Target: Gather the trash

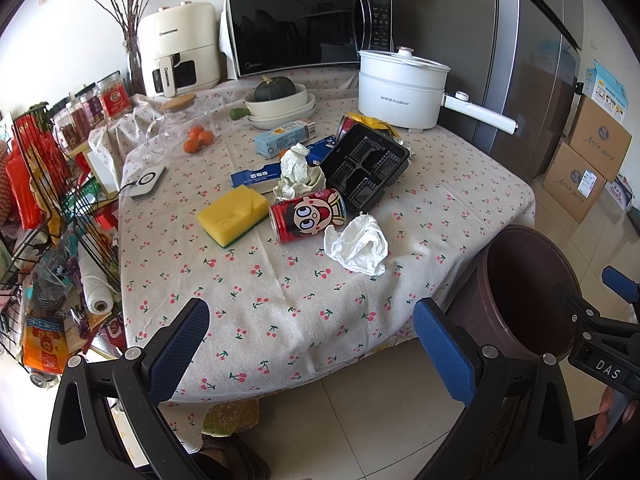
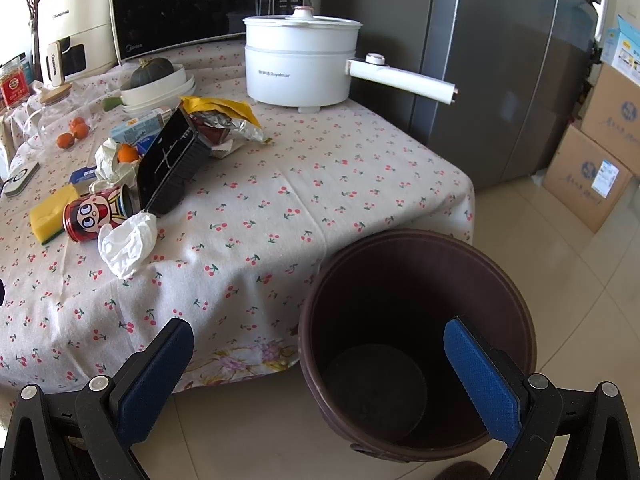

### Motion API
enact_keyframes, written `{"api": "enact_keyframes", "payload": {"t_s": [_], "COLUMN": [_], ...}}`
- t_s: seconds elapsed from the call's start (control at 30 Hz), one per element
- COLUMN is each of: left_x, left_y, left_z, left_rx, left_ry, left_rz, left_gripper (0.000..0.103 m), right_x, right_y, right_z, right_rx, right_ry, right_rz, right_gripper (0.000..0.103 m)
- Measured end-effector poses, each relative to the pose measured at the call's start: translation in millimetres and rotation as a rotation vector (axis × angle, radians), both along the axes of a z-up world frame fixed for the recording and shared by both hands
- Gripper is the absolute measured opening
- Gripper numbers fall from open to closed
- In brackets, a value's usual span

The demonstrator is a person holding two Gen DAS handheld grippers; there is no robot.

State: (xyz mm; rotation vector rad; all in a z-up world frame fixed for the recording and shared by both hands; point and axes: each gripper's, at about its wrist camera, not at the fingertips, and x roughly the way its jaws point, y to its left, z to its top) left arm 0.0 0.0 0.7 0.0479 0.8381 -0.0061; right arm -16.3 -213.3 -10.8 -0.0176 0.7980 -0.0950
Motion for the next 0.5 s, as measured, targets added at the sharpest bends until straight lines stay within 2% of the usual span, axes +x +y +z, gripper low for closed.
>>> {"api": "enact_keyframes", "payload": {"t_s": [0.47, 0.5], "left_x": [0.0, 0.0], "left_y": [0.0, 0.0], "left_z": [0.1, 0.0], "left_rx": [0.0, 0.0], "left_ry": [0.0, -0.001], "left_rz": [0.0, 0.0], "left_gripper": [0.103, 0.103], "right_x": [-0.2, -0.8], "right_y": [1.3, -2.3], "right_z": [8.0, 1.2], "right_rx": [0.0, 0.0], "right_ry": [0.001, 0.002], "right_rz": [-0.001, -0.002], "right_gripper": [0.103, 0.103]}}
